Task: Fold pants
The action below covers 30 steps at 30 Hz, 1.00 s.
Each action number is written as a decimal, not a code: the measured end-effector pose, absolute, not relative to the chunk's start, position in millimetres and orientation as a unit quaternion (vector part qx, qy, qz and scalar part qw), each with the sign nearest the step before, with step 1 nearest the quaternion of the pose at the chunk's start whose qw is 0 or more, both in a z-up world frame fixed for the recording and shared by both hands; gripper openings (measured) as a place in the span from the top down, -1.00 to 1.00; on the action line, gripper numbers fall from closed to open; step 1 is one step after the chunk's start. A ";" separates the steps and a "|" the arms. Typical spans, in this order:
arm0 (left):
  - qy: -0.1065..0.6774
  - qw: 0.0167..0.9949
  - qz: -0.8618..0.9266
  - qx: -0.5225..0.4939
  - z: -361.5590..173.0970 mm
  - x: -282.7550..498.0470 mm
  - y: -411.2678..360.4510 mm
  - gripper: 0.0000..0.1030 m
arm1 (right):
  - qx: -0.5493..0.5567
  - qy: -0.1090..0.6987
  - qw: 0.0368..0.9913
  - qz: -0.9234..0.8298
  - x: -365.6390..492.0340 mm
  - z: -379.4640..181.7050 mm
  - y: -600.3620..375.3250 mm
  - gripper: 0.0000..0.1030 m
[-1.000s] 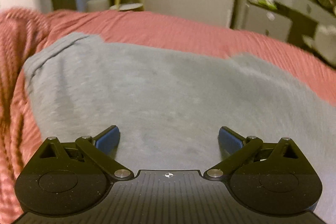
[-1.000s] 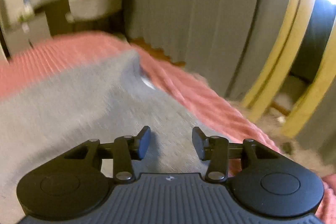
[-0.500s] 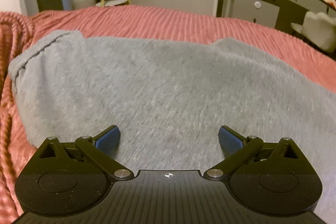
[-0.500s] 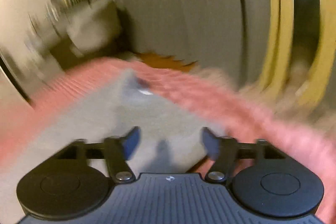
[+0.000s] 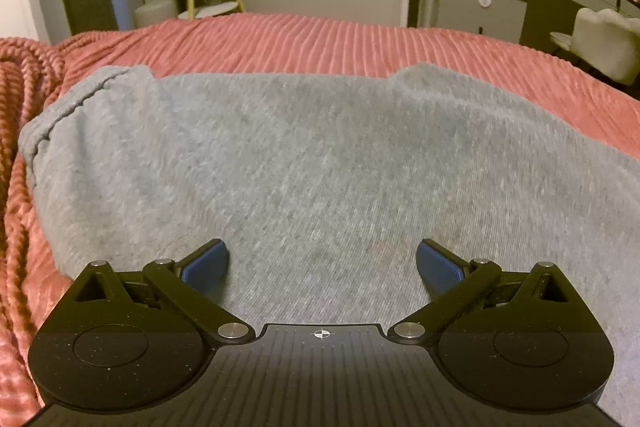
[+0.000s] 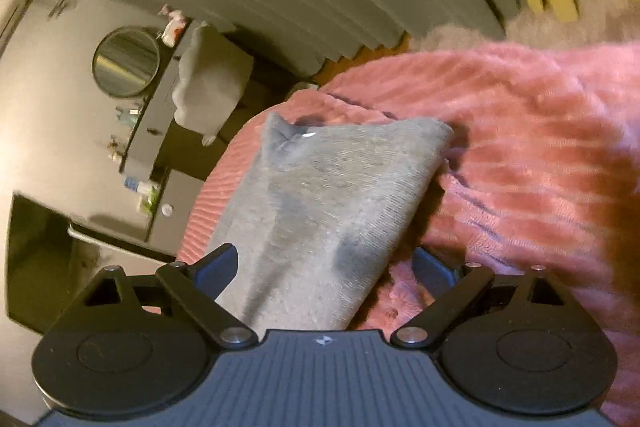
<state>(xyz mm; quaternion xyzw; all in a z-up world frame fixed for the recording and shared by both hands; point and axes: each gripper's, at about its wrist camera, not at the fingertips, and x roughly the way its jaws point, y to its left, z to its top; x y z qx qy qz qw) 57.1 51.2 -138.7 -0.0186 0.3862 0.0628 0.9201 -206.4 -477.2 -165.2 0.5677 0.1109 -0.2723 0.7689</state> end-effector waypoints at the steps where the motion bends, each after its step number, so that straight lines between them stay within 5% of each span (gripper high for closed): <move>1: 0.387 0.920 0.062 -0.020 -138.8 57.1 51.7 -1.00 | 0.572 0.106 0.769 -0.263 -211.9 -165.2 -472.4 -0.86; 13: 0.385 0.920 0.064 -0.015 -140.3 57.4 49.6 -1.00 | 0.597 0.033 0.772 -0.214 -221.4 -188.5 -467.8 -0.91; 20: 0.386 0.920 0.063 -0.018 -140.0 58.3 51.0 -1.00 | 0.545 0.055 0.814 -0.193 -210.3 -184.2 -466.1 -0.93; 30: 0.388 0.919 0.062 -0.020 -140.5 58.8 52.0 -1.00 | 0.620 -0.018 0.771 -0.140 -207.9 -196.2 -491.1 -0.87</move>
